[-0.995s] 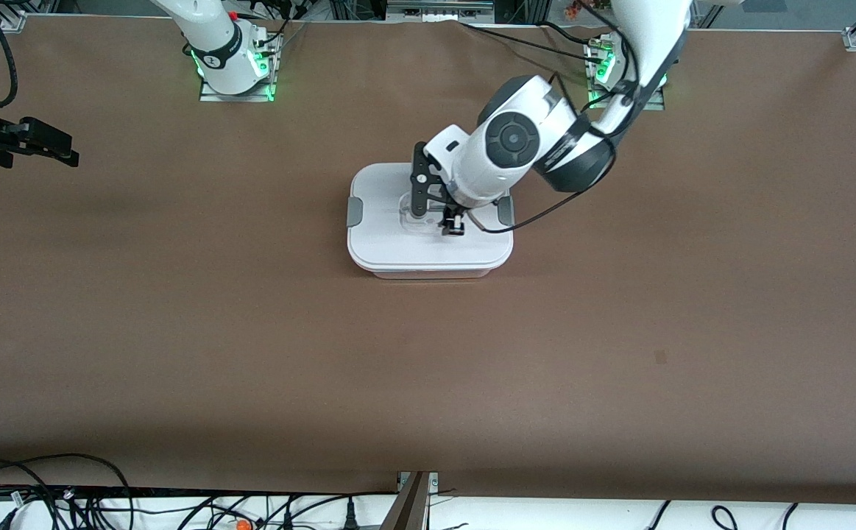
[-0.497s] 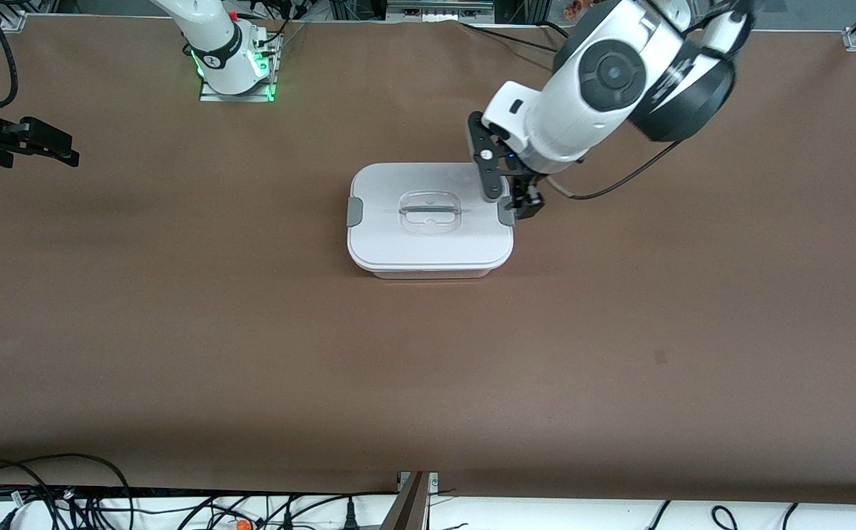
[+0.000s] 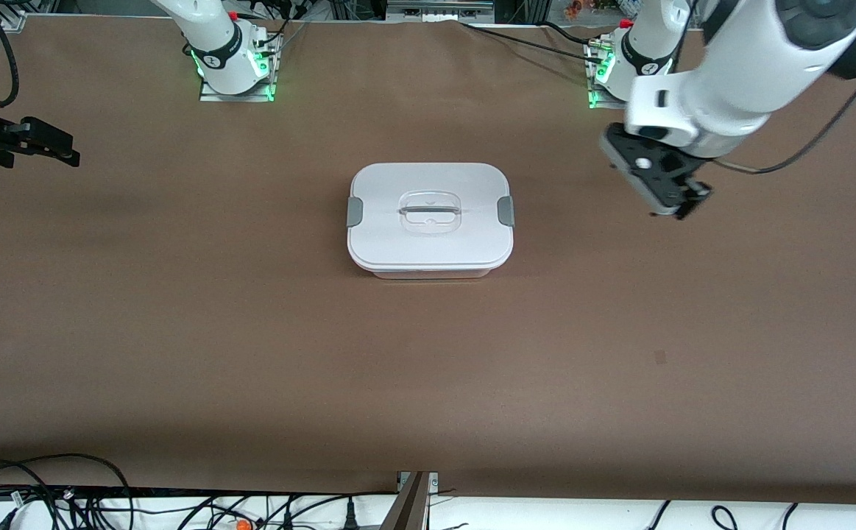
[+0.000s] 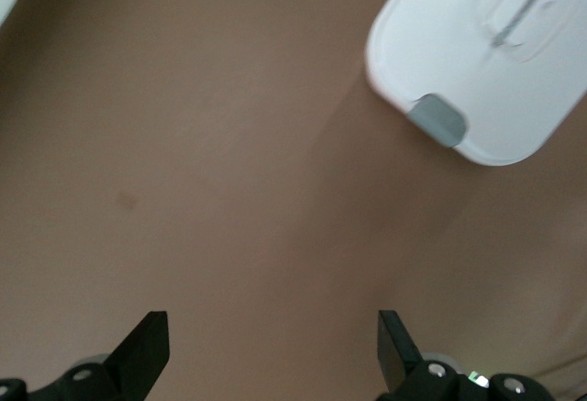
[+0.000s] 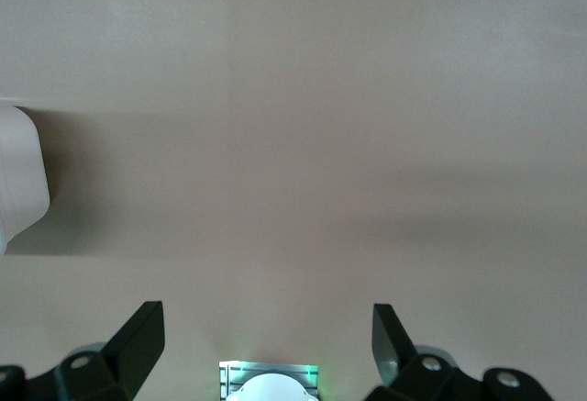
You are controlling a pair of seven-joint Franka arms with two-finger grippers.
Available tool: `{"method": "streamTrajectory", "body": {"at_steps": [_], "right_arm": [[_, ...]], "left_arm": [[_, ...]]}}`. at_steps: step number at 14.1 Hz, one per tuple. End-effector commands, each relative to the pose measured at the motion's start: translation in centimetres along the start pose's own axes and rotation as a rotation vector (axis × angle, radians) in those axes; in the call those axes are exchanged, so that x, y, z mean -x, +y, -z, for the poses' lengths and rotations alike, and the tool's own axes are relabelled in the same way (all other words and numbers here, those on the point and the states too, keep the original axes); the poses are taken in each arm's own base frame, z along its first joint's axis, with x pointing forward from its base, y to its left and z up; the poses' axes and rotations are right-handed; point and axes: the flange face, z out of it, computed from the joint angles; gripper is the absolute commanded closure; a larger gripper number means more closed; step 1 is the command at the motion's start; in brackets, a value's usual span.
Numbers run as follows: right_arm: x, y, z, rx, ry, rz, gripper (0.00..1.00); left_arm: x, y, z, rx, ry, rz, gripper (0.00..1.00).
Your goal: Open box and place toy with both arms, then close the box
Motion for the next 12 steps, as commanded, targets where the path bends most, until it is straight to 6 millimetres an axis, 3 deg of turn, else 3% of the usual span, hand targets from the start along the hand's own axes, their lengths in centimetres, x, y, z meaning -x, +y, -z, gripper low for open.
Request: {"method": "streamTrajectory", "body": {"at_steps": [1, 5, 8, 12], "right_arm": [[0.2, -0.2, 0.5, 0.007, -0.004, 0.006, 0.0], [0.2, -0.3, 0.5, 0.004, -0.005, 0.008, 0.0], [0.3, -0.4, 0.5, 0.004, -0.004, 0.01, 0.0], [0.2, -0.4, 0.5, 0.004, -0.005, 0.01, 0.0]], "left_arm": [[4.4, -2.6, 1.5, -0.052, -0.007, 0.252, 0.0], [10.2, -8.3, 1.1, -0.04, -0.008, 0.61, 0.0], [10.9, -9.0, 1.4, -0.01, 0.023, 0.889, 0.0], [11.0, -8.9, 1.1, 0.015, 0.022, 0.903, 0.0]]}}
